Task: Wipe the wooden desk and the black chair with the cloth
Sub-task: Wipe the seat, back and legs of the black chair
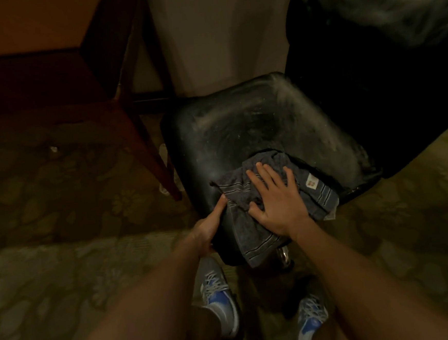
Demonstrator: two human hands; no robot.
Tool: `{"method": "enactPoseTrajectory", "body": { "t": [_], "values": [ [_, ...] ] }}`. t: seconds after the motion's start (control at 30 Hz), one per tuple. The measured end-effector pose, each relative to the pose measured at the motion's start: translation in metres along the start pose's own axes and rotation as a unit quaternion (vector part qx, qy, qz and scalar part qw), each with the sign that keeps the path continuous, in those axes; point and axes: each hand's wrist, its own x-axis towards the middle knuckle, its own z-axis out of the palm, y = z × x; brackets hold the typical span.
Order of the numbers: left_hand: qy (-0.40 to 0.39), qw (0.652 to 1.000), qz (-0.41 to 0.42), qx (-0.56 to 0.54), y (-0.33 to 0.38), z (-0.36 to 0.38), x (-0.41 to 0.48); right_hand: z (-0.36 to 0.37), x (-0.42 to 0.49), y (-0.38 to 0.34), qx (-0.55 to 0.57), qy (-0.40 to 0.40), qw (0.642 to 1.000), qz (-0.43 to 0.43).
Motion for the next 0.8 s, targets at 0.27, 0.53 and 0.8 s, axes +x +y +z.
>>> {"method": "enactPoseTrajectory", "body": {
  "t": [0.27,0.53,0.8],
  "values": [
    [0.264,0.869,0.301,0.292,0.032,-0.003,-0.027,-0.002,0.002,-0.01,-0.001,0.009,1.0,0.025],
    [0.161,0.733,0.506,0.425,0.061,0.015,-0.018,0.003,0.006,-0.01,0.005,0.047,0.998,0.035],
    [0.229,0.8,0.479,0.28,0.061,0.039,-0.005,0.004,0.029,0.026,0.02,0.135,0.989,0.054]
  ]
}}
